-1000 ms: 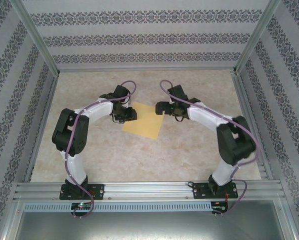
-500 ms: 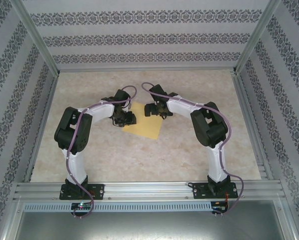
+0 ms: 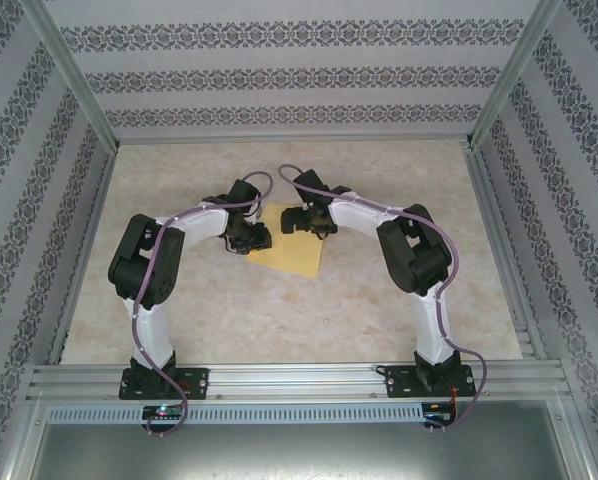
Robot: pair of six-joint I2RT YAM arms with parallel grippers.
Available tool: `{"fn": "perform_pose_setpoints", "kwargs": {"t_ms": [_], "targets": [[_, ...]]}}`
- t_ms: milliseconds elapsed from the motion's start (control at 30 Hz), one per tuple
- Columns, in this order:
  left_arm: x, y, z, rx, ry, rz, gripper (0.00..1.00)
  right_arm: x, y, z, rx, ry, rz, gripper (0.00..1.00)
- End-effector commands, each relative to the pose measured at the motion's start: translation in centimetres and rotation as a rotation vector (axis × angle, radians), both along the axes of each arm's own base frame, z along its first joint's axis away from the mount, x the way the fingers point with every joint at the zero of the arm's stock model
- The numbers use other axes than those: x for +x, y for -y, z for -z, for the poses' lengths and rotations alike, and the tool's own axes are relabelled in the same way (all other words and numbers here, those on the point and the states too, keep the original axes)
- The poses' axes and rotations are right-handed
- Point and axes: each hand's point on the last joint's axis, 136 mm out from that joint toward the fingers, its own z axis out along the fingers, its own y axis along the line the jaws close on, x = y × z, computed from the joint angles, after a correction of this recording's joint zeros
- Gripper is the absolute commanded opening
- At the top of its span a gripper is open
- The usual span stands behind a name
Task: Fold a paper plane with a square sheet of paper (fold left side to right side)
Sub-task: Pick up the square sheet of paper from the center of the table.
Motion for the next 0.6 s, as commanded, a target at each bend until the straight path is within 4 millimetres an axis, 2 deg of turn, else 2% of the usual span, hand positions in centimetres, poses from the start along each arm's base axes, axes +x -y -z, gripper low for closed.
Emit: {"fn": "perform_pose_setpoints", "kwargs": {"t_ms": [0, 200, 333, 433, 567], "targets": [[-1.2, 0.0, 1.5, 0.014, -0.043, -0.001, 0.32, -2.9, -1.7, 0.8, 0.063, -0.092, -0.037, 0.89], [-0.6, 0.7, -0.1, -0.032, 0.006, 0.006, 0.32, -3.5, -2.2, -0.2, 0.125, -0.085, -0.061, 0.64], [-0.1, 1.0, -1.9, -0.064, 0.051, 0.023, 0.33, -3.6, -2.5, -1.4, 0.174, -0.062, -0.079, 0.49], [0.2, 0.7, -4.1, -0.083, 0.111, 0.033, 0.37, -3.4, -2.6, -2.8, 0.214, -0.033, -0.096, 0.37], [0.5, -0.9, -8.3, -0.142, 0.216, 0.014, 0.45, -3.5, -2.9, -5.8, 0.296, 0.032, -0.143, 0.27]]}}
